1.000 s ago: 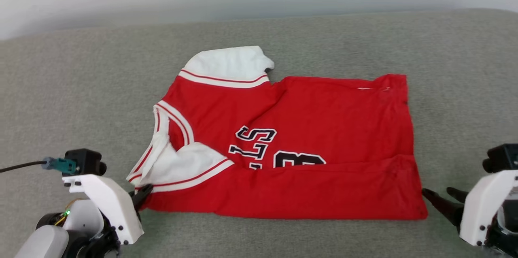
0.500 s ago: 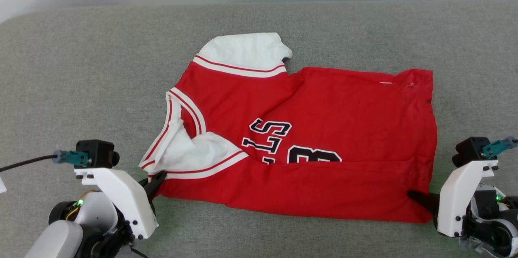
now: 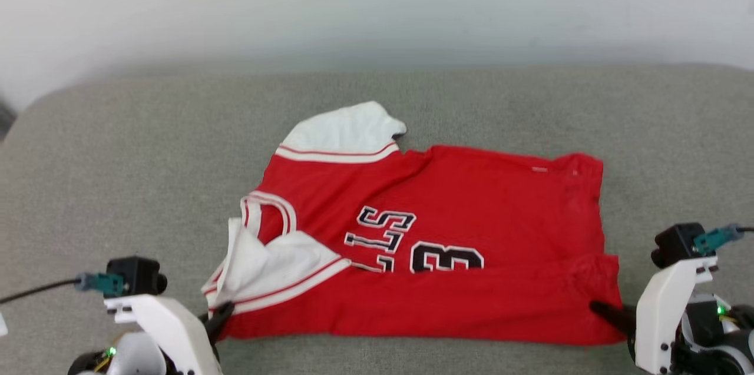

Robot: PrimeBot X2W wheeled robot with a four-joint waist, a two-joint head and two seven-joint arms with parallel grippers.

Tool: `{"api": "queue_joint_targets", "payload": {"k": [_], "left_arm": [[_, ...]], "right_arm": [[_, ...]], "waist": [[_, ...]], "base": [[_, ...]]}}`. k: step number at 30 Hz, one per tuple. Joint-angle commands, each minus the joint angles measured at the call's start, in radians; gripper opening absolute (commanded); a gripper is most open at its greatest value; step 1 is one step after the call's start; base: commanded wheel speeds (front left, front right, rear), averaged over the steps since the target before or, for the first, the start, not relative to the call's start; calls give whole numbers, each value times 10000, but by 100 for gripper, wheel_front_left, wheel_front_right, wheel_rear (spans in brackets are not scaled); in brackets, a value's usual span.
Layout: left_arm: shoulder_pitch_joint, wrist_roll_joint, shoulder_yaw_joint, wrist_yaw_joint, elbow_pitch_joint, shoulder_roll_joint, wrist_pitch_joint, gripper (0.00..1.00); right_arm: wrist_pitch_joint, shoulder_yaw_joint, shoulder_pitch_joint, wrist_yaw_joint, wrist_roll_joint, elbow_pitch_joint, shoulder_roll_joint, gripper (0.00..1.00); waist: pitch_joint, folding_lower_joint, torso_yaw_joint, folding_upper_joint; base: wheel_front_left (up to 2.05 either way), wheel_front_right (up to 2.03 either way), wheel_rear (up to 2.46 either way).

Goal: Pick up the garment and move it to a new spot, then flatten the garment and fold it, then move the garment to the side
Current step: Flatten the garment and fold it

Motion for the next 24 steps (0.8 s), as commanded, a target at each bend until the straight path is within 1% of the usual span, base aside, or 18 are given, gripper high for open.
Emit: {"api": "queue_joint_targets", "payload": {"k": [1,4,8,11,12,13,14,16,18,20,24], "left_arm": [[173,-33,30,51,-30,45,-48,0],[718,-129,29,181,-182,132,21,0],[1300,-184,-104,339,-213,198,209,0],[1381,-283,-208,359,-78,-63,131,0],[1322,-275,-240,376,52,-132,122,17],[1242,-370,-324,312,165,-252,216,53],[1132,-467,-401,207,269,-378,257,100],[911,-416,-349,126,502,-434,81,100],[796,-348,-341,51,702,-524,-67,100],[647,-295,-191,-18,757,-526,-311,100],[367,24,-17,22,596,-416,-774,100]], "right_arm": [[23,-11,109,0,20,-58,-45,0],[146,-90,525,0,46,-145,-78,0],[408,-266,963,-2,-96,-113,-45,0],[384,-358,1133,-2,-227,61,173,0],[340,-353,1193,0,-283,154,217,39],[229,-328,1220,0,-313,222,275,91],[76,-296,1223,0,-337,285,348,100],[-210,-241,1260,-2,-334,384,394,100],[-716,-243,1209,0,-411,363,410,100],[-1236,-172,1252,0,-631,216,284,100],[-2461,-300,1228,0,-1199,-201,208,100]], "waist": [[-445,-1,1,-1],[-866,-1,24,-1],[-1016,-1,3,-1],[-954,-1,-31,-1],[-905,-1,-27,-1],[-827,-1,-23,-1],[-780,-1,-23,-1],[-715,-1,-63,-1],[-703,-1,-138,-1],[-724,-1,-234,-1],[-696,-1,-430,-1]], "base": [[0,0,0],[0,0,0],[0,0,0],[0,0,0],[0,0,0],[0,0,0],[0,0,0],[0,0,0],[0,0,0],[0,0,0],[0,0,0]]}}
